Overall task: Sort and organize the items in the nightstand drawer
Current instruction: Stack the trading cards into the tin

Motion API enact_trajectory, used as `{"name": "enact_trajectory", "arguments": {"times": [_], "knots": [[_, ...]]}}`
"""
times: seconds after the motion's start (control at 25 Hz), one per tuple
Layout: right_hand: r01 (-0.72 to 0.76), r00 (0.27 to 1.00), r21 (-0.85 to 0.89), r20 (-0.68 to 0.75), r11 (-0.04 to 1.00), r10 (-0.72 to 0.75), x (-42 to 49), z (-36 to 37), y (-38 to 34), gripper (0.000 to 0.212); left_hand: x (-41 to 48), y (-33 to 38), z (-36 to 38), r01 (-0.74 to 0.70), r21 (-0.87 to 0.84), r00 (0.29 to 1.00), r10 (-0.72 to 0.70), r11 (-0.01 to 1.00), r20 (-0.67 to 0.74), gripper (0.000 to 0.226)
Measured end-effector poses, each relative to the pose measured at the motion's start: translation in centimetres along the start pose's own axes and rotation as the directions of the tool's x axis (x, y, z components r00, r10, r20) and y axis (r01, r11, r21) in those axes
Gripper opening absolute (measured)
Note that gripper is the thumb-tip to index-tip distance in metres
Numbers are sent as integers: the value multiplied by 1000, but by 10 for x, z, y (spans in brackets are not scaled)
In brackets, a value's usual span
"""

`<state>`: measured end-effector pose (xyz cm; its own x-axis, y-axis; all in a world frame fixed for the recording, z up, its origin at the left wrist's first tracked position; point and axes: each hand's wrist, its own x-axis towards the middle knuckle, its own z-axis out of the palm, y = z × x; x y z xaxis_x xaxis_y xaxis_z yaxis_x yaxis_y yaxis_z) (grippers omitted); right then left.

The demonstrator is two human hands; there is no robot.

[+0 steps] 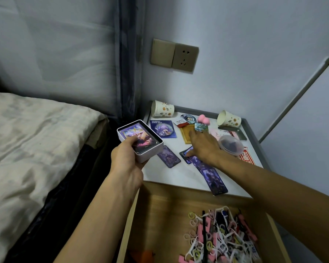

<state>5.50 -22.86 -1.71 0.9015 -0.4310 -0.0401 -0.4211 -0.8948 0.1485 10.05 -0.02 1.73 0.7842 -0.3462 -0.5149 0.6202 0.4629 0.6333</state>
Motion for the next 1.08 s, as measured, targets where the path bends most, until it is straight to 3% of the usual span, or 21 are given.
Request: {"name": "enact_trajectory", "arguments": {"times": [0.16, 0.32, 0.44, 0.52, 0.56, 0.64, 0.84, 1.0, 1.08], "knots": [[222, 969, 155, 78, 963, -236, 14, -24, -13, 48, -2, -2, -1, -17, 16, 1000, 18, 1000, -13, 25], [394, 869, 163, 256, 905, -424, 39, -23, -53, 54, 0, 0, -6, -20, 36, 999, 21, 999, -42, 28], [425, 862, 168, 225, 889, -455, 49, -13, -68, 64, 1, 8, -9, -29, 22, 998, 30, 999, -53, 26], [355, 924, 172, 86, 919, -373, 47, -12, -64, 69, -1, 14, -9, -34, 7, 997, 34, 999, -62, 17], [253, 961, 193, 58, 948, -269, 43, -12, -60, 71, -3, 15, -9, -33, -1, 997, 33, 999, -70, 13], [39, 990, 194, 122, 980, -64, 34, -9, -55, 70, -7, 15, -8, -31, -12, 997, 30, 999, -75, 9], [-70, 967, 172, 252, 983, 25, 24, -5, -78, 55, -10, 18, -7, -48, -76, 995, 41, 996, -92, 17], [-222, 924, 188, 354, 957, 145, 33, -3, -99, 91, -15, 21, -8, -74, -89, 992, 64, 993, -111, 14], [-269, 912, 154, 358, 951, 200, 33, 0, -99, 95, -17, 21, -7, -69, -108, 992, 56, 992, -113, 12]]}}
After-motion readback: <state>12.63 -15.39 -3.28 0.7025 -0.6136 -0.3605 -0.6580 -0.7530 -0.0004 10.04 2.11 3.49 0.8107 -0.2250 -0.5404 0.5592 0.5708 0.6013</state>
